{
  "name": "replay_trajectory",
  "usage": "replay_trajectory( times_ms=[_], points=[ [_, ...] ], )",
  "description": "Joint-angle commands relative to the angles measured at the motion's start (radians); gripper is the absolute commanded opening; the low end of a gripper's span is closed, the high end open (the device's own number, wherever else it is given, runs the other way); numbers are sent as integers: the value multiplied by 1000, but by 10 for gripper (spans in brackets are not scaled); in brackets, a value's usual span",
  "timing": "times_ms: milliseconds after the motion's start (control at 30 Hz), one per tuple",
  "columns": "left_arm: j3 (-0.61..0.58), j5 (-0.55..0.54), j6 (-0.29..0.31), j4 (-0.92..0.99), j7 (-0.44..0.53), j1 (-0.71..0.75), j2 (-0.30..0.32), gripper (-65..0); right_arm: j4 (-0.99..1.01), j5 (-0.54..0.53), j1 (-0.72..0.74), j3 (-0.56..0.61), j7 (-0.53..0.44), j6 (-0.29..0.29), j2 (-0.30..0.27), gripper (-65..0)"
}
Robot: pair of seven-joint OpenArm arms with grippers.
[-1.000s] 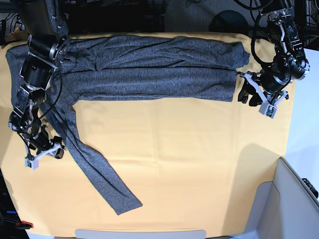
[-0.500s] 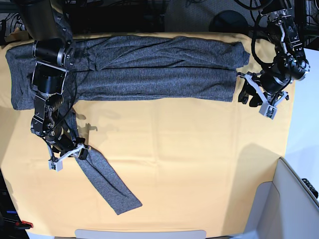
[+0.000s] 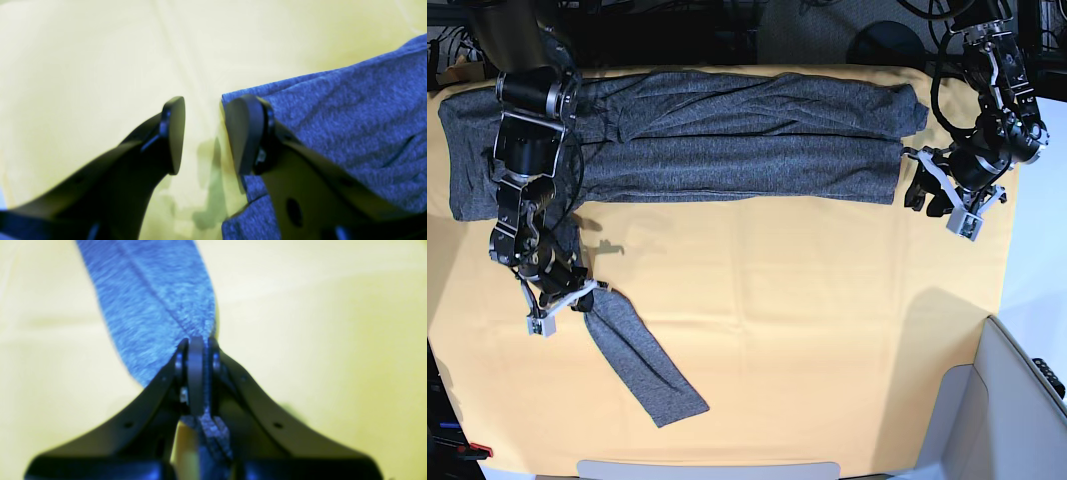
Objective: Fold the T-shirt properly
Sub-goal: 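Grasp the sleeve cuff with the right gripper and fold it over the body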
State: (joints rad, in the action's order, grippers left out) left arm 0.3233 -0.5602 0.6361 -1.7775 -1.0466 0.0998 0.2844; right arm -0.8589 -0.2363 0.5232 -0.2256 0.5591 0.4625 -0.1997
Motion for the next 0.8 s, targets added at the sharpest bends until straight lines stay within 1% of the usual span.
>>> replay_trajectory(
  times_ms=[0,100,200,267,400,533,700,767],
  points=[
    [7,-16,3,-17,21,-13,13,-419,-98,-13,-19,15,-12,8,-10,-650],
    [9,-16,3,-17,21,-13,13,-419,-368,-15,-150,56,37,6,-7,-650],
    [9,-16,3,-17,21,-15,13,-419,-647,-8,-306,78,71,6,21,-650],
    [6,-16,3,-17,21,-19,13,-419,-805,-7,-404,78,83,6,27,-650],
    [3,-16,3,-17,21,-39,9,-419,-1051,-7,-581,79,86,6,27,-650],
    [1,-16,3,-15,21,-41,9,-419,-1181,-8,-722,79,86,8,27,-650],
    [1,-16,3,-15,21,-39,9,-419,-1189,-13,-839,81,78,9,24,-650],
    [1,-16,3,-15,21,-36,9,-419,-1190,-13,-865,107,78,9,22,-650]
  ],
)
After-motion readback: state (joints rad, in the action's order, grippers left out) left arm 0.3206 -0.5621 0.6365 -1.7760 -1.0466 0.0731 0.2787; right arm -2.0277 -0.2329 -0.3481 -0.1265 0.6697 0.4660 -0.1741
